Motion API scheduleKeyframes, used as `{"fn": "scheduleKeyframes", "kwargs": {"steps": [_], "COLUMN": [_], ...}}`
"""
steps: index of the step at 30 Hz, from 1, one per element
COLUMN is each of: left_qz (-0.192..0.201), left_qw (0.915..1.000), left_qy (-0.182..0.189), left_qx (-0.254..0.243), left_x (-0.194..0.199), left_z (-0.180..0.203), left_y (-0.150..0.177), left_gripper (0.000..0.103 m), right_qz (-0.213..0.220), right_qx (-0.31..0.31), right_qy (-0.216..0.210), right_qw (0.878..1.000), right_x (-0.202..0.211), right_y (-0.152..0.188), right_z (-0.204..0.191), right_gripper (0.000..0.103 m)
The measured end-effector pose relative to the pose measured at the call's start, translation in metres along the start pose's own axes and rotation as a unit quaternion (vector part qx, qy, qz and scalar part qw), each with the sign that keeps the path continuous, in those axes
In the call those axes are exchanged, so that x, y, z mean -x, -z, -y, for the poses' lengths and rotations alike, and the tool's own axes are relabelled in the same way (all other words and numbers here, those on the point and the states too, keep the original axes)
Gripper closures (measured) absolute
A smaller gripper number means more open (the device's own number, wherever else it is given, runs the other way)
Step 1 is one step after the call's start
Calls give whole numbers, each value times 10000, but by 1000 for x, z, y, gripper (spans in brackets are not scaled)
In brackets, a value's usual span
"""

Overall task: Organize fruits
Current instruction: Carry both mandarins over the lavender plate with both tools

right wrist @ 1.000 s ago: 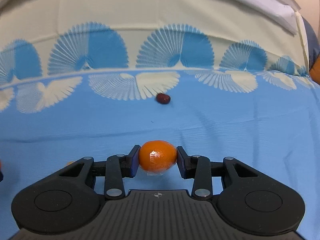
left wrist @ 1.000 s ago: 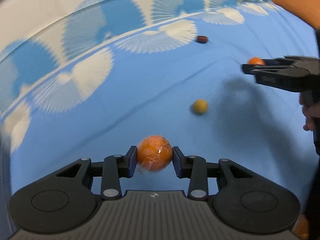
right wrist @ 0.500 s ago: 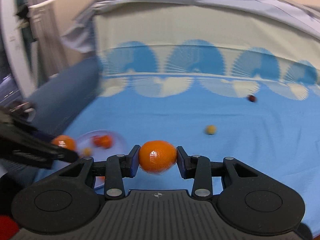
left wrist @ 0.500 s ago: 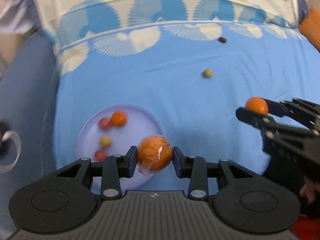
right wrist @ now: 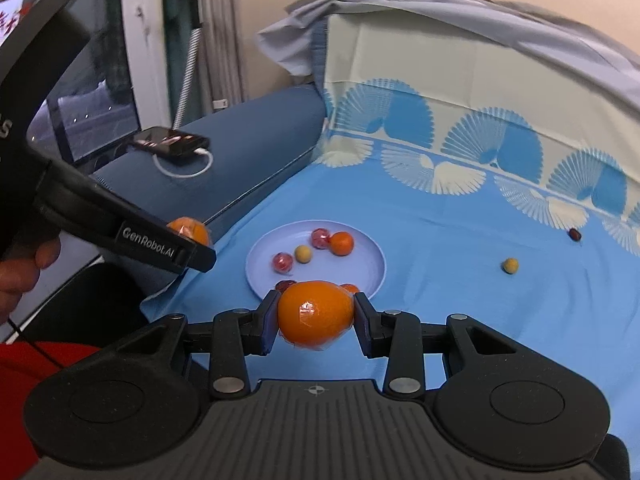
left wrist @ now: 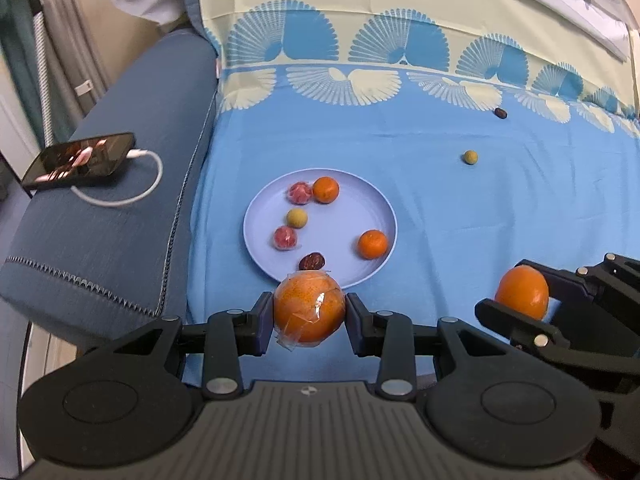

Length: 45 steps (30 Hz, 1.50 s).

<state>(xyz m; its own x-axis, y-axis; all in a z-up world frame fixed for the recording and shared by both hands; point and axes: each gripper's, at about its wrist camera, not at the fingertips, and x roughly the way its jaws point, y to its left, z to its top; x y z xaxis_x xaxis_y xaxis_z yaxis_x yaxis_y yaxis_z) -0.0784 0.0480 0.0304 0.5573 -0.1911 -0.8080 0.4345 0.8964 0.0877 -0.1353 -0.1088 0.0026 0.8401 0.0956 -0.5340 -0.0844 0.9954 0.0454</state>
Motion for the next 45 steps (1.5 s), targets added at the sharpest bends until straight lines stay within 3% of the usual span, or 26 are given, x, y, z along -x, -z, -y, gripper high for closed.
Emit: {"fn": "scheduleKeyframes", "kwargs": {"steps": [17, 45], "left_qz": [174, -66], "left_qw": [9996, 9994], "left_qy": [139, 260], "left_qx": [182, 210], "left_x": [17, -4], "left_z": [-9, -17], "left_y": [9, 5], "left_gripper": [62, 62], "right_qz": [44, -203], "right_qx": [267, 171], "right_qy": [113, 28], "right_qw": [9996, 9996], "right_x": [11, -2], "right_y": [2, 1], "right_z": [-16, -13], "right_gripper": [63, 63]}}
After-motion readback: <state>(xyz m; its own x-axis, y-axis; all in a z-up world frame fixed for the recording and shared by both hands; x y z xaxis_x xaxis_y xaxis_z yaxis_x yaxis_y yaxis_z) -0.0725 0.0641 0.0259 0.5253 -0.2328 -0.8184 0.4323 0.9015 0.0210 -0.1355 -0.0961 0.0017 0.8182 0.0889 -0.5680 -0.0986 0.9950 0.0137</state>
